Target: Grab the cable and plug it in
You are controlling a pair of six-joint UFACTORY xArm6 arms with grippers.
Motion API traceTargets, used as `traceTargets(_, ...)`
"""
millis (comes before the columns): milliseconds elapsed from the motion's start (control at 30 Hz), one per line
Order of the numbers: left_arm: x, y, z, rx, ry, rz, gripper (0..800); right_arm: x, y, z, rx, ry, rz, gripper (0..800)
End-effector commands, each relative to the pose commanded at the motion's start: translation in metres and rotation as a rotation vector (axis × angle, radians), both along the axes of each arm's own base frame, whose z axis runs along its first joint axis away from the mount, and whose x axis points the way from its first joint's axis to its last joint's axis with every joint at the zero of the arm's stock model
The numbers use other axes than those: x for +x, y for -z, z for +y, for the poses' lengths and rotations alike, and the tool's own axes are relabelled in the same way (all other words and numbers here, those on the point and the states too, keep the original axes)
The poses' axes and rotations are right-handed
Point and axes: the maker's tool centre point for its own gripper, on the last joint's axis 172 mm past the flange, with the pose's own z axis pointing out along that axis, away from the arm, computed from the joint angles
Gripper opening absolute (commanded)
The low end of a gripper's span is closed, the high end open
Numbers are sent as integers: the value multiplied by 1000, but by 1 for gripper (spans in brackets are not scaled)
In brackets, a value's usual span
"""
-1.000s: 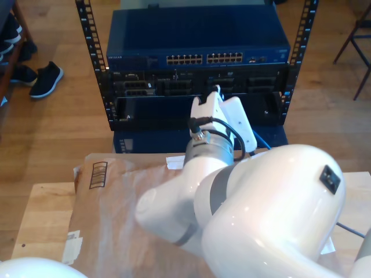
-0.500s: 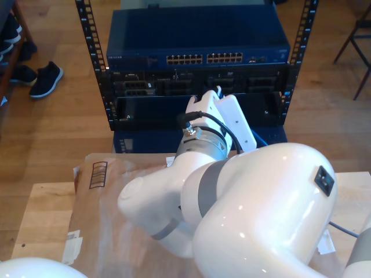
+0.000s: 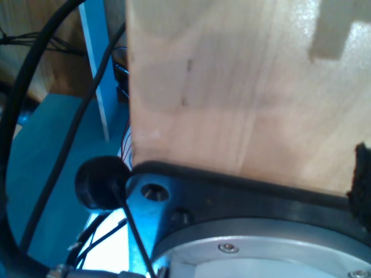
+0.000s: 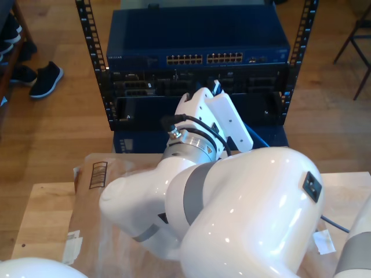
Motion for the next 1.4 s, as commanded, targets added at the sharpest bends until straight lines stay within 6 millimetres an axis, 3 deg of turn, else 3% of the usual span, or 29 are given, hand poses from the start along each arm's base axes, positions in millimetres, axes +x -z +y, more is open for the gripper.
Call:
traceTargets(133, 0, 0, 0, 0, 0, 0, 800, 2, -7, 1, 37, 17, -8, 1)
traceTargets(233, 0, 0, 0, 0, 0, 0, 800, 4, 2, 1, 25, 22, 3, 1)
traceTargets(333, 0, 0, 0, 0, 0, 0, 800, 9, 9, -19, 37, 60, 6, 1)
traceTargets(433, 0, 0, 0, 0, 0, 0, 800, 17, 8, -21, 157, 87, -44, 1)
traceTargets(633, 0, 0, 0, 0, 0, 0, 800, 35, 5, -31, 180, 126, -68, 1)
traceTargets(833, 0, 0, 0, 0, 0, 0, 800, 34, 5, -40, 178, 152, -78, 0)
traceTargets(1033, 0, 0, 0, 0, 0, 0, 800, 24, -12, -48, 242, 207, -168, 0)
traceTargets(1233, 0, 0, 0, 0, 0, 0, 800, 18, 15, -52, 251, 196, -143, 2)
traceTargets(1300, 0, 0, 0, 0, 0, 0, 800, 18, 13, -53, 267, 193, -144, 1)
traceTargets(1400, 0, 0, 0, 0, 0, 0, 800, 15, 25, -67, 286, 207, -143, 0)
